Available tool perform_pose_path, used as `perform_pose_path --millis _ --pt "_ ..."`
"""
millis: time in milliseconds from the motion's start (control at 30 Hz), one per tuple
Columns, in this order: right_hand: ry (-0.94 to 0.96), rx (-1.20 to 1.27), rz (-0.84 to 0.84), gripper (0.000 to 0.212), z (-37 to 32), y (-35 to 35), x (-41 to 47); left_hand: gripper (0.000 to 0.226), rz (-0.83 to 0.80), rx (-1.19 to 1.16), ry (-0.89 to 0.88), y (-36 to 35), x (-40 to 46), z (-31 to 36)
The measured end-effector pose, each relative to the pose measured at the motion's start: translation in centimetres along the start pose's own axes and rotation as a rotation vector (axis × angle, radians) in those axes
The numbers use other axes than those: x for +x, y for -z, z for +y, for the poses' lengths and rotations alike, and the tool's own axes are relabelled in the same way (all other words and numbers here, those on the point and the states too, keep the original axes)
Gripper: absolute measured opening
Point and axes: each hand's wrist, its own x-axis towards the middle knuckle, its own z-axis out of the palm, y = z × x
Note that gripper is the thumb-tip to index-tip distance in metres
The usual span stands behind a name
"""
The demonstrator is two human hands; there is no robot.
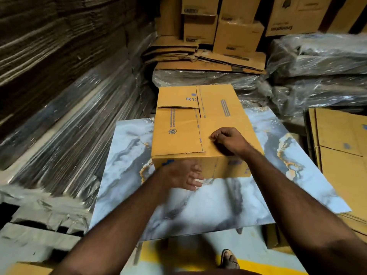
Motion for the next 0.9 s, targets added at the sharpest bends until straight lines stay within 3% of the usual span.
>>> perform_pose_path --millis 67,133,233,300,400,500,600,800,900 --pt "-0.013 0.059 0.080 0.029 -0.2 -0.2 0.1 0.038 -0.011 0.078 -0.072 0.8 -1.4 1.9" --pt "-0.006 0.059 0.146 0.029 -0.7 -0.6 0.2 0.035 0.082 0.109 -0.220 1.0 -2.7 4.4" --pt "0.013 0.020 0.169 0.027 -1.0 -1.0 0.9 0.023 0.424 0.248 -0.446 1.2 -1.9 8.4" --pt "0.009 0.013 0.161 0.026 -1.4 -0.9 2.0 0.025 0.708 0.439 -0.489 1.4 0.1 10.6" --pt "-0.008 0.011 0.212 0.021 -2.3 -0.6 4.7 0.059 0.917 0.714 -0.256 0.7 2.7 12.4" --pt "-0.048 0.146 0.283 0.025 -3.6 -0.5 8.1 0.100 0.926 0.905 -0.090 -0.5 4.3 12.6" --pt "-0.083 0.242 0.339 0.027 -4.0 -0.3 11.3 0.124 0.939 0.922 0.001 0.1 5.8 12.3" --pt "-0.214 0.192 0.478 0.022 -0.7 -2.2 15.0 0.130 0.924 0.957 0.143 0.3 6.6 13.5" --pt "0.056 -0.098 0.538 0.020 1.4 -3.3 14.3 0.116 0.984 1.065 0.112 0.1 6.4 14.2"
